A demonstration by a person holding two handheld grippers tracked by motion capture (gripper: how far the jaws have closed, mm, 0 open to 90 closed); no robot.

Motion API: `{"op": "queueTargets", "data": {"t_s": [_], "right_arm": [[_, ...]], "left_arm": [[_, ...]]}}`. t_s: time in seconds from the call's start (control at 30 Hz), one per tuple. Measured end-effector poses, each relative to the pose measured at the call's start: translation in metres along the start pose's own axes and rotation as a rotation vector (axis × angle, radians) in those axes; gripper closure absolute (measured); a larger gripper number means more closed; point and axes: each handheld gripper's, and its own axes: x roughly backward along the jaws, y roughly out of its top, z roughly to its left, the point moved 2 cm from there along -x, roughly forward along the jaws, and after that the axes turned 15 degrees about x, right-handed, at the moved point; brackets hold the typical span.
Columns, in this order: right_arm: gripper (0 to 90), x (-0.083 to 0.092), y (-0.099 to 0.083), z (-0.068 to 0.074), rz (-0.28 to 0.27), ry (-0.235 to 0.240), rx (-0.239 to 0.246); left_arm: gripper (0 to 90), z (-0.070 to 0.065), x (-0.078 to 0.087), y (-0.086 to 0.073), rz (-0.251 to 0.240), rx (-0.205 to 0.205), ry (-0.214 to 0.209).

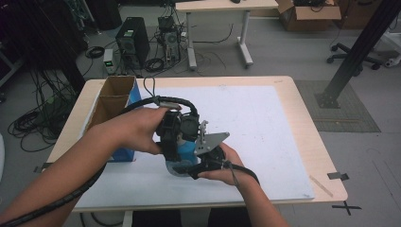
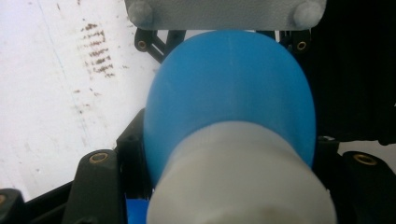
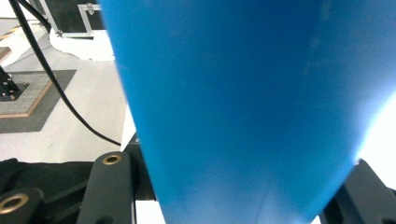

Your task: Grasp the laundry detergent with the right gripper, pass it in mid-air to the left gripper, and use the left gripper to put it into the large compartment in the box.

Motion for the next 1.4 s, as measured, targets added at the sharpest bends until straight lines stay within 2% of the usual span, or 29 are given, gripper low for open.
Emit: {"op": "queueTargets", "data": {"t_s": [0.23, 0.4, 0.73, 0.87, 1.1, 1.4], "right_arm": [[43.6, -0.001, -0.001, 0.0, 0.01, -0.006, 0.002], [43.5, -0.003, -0.002, 0.0, 0.007, -0.001, 0.001], [42.1, -0.003, -0.002, 0.001, -0.019, -0.009, 0.003], [41.6, -0.003, -0.003, 0.001, -0.029, -0.009, -0.003], [32.3, -0.003, -0.005, 0.0, -0.049, -0.023, -0.033], [22.4, 0.002, -0.007, -0.001, -0.075, -0.054, -0.067]], "left_arm": [[37.6, -0.001, -0.002, 0.001, 0.025, -0.014, 0.024], [37.9, 0.0, -0.003, 0.001, 0.037, 0.002, 0.013], [38.3, -0.001, -0.001, 0.004, 0.061, 0.016, 0.019], [38.3, -0.001, -0.001, 0.005, 0.065, 0.041, 0.014], [38.2, 0.002, 0.002, 0.004, 0.06, 0.068, 0.023], [38.2, 0.004, 0.008, 0.004, 0.068, 0.08, 0.024]]}}
